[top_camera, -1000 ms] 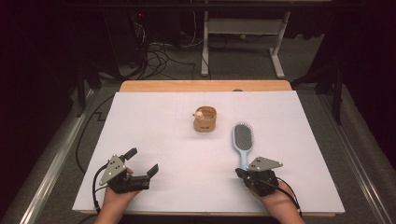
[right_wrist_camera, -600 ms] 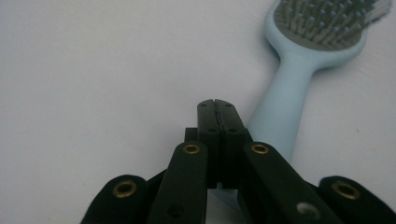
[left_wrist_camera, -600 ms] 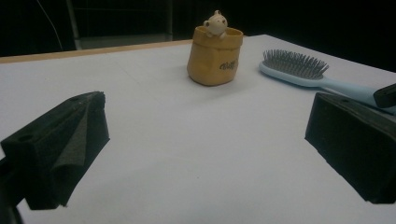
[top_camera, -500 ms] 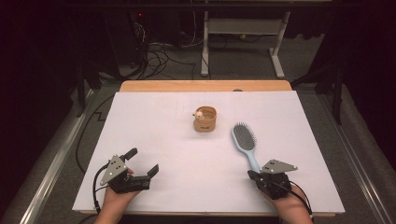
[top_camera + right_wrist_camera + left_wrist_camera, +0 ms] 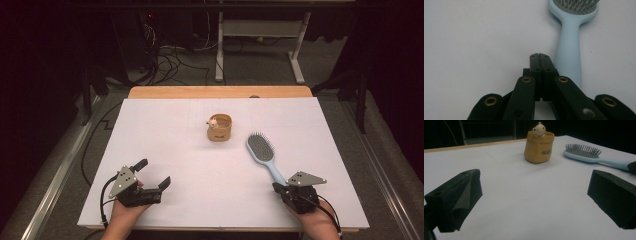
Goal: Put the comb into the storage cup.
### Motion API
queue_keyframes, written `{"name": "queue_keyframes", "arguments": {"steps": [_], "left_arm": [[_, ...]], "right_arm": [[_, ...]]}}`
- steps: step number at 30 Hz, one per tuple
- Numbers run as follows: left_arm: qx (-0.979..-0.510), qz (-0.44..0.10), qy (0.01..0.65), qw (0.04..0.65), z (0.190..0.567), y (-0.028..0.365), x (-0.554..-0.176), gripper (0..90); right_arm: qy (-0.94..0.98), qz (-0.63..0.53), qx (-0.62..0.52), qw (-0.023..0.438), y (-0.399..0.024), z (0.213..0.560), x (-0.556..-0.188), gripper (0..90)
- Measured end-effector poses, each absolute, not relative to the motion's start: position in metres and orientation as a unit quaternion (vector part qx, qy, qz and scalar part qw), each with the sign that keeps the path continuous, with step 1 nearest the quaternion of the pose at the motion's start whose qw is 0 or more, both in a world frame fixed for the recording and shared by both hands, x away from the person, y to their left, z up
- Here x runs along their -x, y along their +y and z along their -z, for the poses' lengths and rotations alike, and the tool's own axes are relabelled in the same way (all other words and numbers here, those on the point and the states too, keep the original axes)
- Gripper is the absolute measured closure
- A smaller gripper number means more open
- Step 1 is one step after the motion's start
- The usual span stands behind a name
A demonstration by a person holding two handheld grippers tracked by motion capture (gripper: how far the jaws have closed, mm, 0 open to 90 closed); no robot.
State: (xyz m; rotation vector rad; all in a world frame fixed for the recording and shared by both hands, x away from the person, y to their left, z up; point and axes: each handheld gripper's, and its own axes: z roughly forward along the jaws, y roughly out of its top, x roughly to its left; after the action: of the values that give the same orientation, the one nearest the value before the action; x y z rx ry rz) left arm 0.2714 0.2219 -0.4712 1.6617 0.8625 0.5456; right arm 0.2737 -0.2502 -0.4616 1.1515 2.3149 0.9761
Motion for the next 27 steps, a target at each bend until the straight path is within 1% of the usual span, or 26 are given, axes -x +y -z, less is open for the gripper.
{"name": "queue_keyframes", "arguments": {"steps": [5, 16, 27], "left_arm": [[-0.707, -0.231, 0.366, 0.56, 0.471, 0.222, -0.272, 0.6], [-0.712, -0.231, 0.364, 0.554, 0.472, 0.222, -0.273, 0.6], [-0.716, -0.243, 0.364, 0.543, 0.471, 0.221, -0.273, 0.2]], "right_arm": [[0.813, -0.375, -0.406, 0.181, -0.25, 0.458, -0.272, 90.0], [0.751, -0.426, -0.445, 0.237, -0.272, 0.444, -0.272, 90.0], [0.721, -0.429, -0.484, 0.249, -0.292, 0.449, -0.274, 88.8]]}}
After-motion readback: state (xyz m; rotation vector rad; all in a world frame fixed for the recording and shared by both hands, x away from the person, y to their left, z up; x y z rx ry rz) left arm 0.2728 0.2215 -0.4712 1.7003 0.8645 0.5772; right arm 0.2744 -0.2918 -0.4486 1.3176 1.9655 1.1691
